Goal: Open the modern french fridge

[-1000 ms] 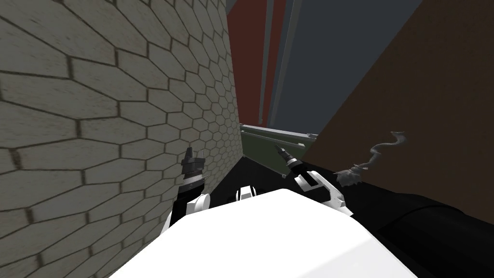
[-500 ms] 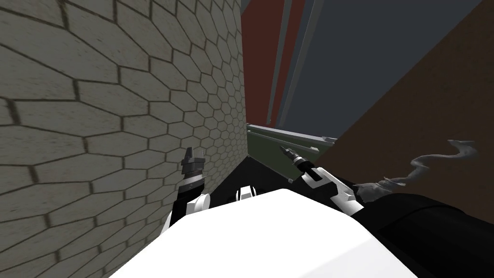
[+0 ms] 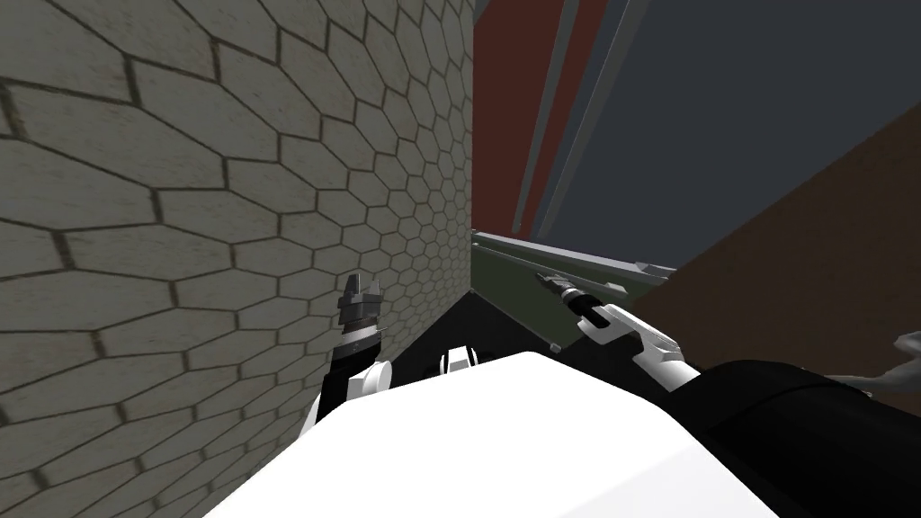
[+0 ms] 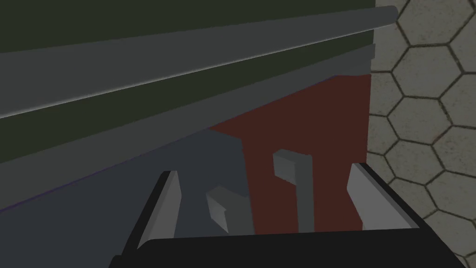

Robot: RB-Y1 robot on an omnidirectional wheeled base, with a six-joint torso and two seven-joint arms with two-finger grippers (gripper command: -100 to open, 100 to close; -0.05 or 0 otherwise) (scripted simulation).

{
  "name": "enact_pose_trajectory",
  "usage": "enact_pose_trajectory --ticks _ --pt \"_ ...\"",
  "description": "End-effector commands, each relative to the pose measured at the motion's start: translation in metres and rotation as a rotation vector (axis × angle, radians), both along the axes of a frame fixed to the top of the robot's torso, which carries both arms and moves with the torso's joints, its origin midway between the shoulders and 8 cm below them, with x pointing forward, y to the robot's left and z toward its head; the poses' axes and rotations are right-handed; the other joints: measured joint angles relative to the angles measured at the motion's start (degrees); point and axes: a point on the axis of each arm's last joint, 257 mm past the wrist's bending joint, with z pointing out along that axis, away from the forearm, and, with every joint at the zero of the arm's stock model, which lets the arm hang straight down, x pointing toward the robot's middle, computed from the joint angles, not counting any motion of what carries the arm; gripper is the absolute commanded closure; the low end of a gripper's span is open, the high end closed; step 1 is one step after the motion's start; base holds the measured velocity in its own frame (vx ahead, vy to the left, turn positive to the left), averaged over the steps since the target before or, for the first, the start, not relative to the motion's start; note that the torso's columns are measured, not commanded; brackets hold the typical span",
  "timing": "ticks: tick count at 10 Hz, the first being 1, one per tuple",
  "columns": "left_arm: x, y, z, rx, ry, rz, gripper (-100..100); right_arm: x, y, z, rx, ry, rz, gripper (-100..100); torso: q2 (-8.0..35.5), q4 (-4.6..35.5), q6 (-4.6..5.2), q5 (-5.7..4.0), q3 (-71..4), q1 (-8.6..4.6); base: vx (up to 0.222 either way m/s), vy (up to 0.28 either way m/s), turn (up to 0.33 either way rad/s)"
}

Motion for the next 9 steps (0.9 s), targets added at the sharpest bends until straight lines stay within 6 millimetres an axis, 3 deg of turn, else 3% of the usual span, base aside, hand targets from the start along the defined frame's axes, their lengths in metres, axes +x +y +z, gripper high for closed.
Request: enact_pose_trajectory --ticks 1,3,4,5,6,7,8,9 --pt "0.000 0.000 0.000 0.000 0.000 0.000 0 -0.005 -0.040 0.003 -0.121 0.060 -0.065 -100 -0.01 0.00 0.00 -0.01 0.00 -0.02 0.023 0.031 0.051" --pt "0.000 0.000 0.000 0.000 0.000 0.000 0 -0.013 -0.089 0.017 -0.260 0.120 -0.143 -100 0.11 0.03 -0.02 -0.02 0.07 -0.09 0.018 0.031 0.212" --pt "0.000 0.000 0.000 0.000 0.000 0.000 0 -0.014 -0.092 0.015 -0.260 0.124 -0.147 -100 0.06 0.02 -0.04 -0.03 0.05 -0.06 0.018 0.022 0.093" --pt "0.000 0.000 0.000 0.000 0.000 0.000 0 -0.019 -0.116 0.025 -0.325 0.153 -0.188 -100 0.06 0.02 0.03 -0.03 0.05 -0.08 0.017 0.023 0.118" --pt "0.000 0.000 0.000 0.000 0.000 0.000 0 -0.019 -0.116 0.025 -0.325 0.153 -0.188 -100 0.05 0.02 -0.02 -0.03 0.04 -0.07 0.013 0.015 0.085" --pt "0.000 0.000 0.000 0.000 0.000 0.000 0 -0.024 -0.140 0.035 -0.388 0.180 -0.229 -100 0.06 0.02 0.01 -0.02 0.04 -0.07 0.015 0.022 0.138" --pt "0.000 0.000 0.000 0.000 0.000 0.000 0 -0.024 -0.140 0.035 -0.388 0.180 -0.229 -100 0.05 0.01 -0.02 -0.02 0.04 -0.05 0.015 0.017 0.084" --pt "0.000 0.000 0.000 0.000 0.000 0.000 0 -0.030 -0.161 0.047 -0.448 0.204 -0.268 -100 0.05 0.01 0.00 -0.01 0.03 -0.05 0.015 0.021 0.168"
